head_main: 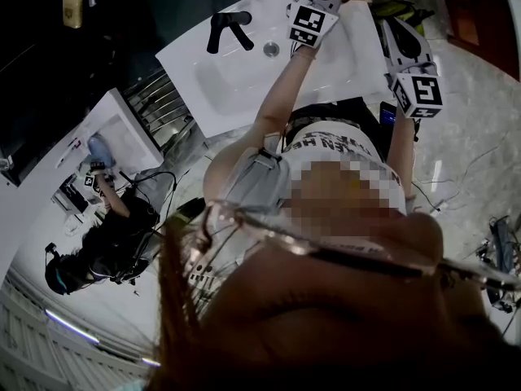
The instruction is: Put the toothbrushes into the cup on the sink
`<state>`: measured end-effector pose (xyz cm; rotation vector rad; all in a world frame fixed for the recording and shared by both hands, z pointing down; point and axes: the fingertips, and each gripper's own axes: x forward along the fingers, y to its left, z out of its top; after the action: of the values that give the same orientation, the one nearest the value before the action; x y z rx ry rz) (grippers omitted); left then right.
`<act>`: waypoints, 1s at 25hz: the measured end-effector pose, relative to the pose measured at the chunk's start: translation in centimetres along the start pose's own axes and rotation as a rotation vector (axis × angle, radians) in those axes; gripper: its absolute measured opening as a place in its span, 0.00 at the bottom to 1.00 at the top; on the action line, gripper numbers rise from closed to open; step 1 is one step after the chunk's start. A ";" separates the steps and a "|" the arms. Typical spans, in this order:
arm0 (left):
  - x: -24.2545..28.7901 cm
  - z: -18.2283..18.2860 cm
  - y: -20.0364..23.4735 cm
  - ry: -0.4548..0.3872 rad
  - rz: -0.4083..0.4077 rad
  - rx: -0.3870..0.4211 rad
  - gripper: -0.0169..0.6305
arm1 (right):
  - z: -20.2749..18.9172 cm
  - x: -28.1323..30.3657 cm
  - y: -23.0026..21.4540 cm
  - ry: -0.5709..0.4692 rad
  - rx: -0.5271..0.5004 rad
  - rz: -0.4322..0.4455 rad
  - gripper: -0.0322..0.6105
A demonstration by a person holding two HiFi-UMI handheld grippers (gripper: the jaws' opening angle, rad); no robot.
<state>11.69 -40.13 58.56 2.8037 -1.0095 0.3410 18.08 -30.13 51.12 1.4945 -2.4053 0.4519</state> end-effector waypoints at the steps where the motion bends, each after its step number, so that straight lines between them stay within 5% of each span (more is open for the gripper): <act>1: 0.0 0.0 0.0 0.000 -0.004 -0.005 0.08 | 0.0 0.0 0.1 0.002 -0.004 0.000 0.12; 6: -1.1 0.4 0.5 0.001 0.007 -0.028 0.21 | -0.2 0.4 0.8 0.026 -0.030 0.008 0.13; 15: -5.1 2.1 -0.8 -0.021 0.016 -0.061 0.23 | 0.4 1.1 2.2 0.015 -0.047 0.031 0.13; 25: -10.6 5.3 -3.6 -0.068 -0.023 -0.117 0.05 | 1.7 1.0 5.3 -0.036 -0.049 0.101 0.12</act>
<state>6.88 -32.01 50.47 2.7356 -0.9760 0.1789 12.74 -29.36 49.30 1.3777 -2.5092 0.3880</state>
